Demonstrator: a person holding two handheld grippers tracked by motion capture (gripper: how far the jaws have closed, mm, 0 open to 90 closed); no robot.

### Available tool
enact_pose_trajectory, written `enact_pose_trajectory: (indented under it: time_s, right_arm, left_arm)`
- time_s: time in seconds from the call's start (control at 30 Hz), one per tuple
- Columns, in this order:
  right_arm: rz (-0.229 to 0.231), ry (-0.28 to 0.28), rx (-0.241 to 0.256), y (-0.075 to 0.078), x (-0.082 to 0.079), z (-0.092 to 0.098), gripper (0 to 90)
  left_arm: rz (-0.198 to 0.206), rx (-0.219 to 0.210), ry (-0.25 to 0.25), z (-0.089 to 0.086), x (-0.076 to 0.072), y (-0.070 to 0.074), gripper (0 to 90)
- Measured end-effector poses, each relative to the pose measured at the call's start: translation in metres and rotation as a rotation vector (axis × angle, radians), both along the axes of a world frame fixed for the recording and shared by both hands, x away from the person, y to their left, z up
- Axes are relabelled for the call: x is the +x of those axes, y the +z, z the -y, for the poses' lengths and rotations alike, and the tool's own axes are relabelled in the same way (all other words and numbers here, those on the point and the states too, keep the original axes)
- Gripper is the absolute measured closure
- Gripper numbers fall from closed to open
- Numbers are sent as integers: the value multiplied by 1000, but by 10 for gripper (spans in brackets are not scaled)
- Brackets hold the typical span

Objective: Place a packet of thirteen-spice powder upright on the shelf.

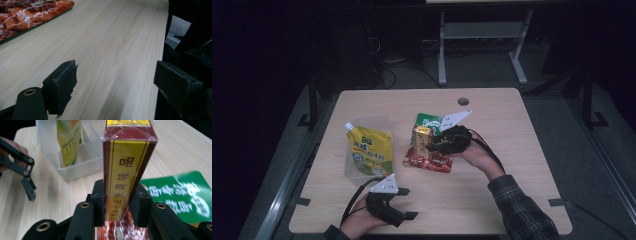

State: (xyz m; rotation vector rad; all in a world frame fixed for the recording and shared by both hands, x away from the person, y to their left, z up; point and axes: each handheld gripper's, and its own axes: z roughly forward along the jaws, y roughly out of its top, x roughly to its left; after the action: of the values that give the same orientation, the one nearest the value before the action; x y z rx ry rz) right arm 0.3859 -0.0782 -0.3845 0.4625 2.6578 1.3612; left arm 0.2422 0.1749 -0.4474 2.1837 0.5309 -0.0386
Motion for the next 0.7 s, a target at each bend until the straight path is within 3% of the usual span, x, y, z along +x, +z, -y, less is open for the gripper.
enact_pose_trajectory:
  time_s: [0.33,0.7]
  right_arm:
    - [10,95,4,6,15,-31,676]
    - [54,227,-8,22,35,-68,677]
  left_arm:
    - [-1,-2,-11,1,0,1,183]
    - [-8,-12,-11,2,0,1,183]
